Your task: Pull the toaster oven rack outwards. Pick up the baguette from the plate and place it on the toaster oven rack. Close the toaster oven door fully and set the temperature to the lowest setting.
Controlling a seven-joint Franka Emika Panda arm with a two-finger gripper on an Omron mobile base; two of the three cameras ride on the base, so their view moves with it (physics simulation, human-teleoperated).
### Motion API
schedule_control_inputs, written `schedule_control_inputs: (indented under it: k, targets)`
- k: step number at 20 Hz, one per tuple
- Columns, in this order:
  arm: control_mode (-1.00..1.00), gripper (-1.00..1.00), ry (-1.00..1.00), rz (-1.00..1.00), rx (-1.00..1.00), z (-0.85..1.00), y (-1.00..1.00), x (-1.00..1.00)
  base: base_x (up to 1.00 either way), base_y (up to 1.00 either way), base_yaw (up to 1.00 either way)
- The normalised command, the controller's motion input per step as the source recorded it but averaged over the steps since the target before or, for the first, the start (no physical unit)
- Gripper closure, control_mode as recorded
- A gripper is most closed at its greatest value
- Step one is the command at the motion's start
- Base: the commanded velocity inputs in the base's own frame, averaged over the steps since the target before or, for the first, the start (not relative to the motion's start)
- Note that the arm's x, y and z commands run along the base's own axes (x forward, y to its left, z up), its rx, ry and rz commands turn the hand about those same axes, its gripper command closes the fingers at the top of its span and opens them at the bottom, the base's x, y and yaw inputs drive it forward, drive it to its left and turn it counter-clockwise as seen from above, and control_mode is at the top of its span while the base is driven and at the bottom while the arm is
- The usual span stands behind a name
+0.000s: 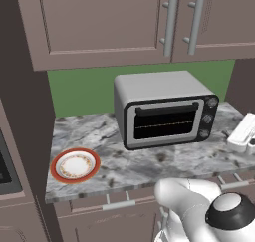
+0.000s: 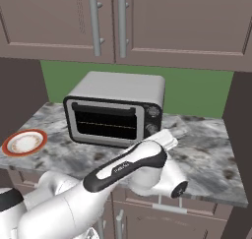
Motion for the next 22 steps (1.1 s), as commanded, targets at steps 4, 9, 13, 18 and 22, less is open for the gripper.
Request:
schedule_control_inputs:
  k: [4, 9, 13, 18, 22]
  targets:
    - [-1.00, -1.00, 0.00, -0.16, 0.65, -0.08, 0.04, -0.04, 0.00, 0.00, 0.00]
    - [-1.00, -1.00, 0.01, -0.19, 0.44, 0.00, 0.12, 0.15, 0.00, 0.00, 0.00]
    - [-1.00, -1.00, 0.00, -0.09, 0.07, 0.00, 0.01, 0.21, 0.00, 0.00, 0.00]
    - [-1.00, -1.00, 0.00, -0.03, -0.07, -0.01, 0.00, 0.08, 0.00, 0.00, 0.00]
    - [-1.00, -1.00, 0.04, 0.00, -0.08, -0.14, 0.00, 0.09, 0.00, 0.00, 0.00]
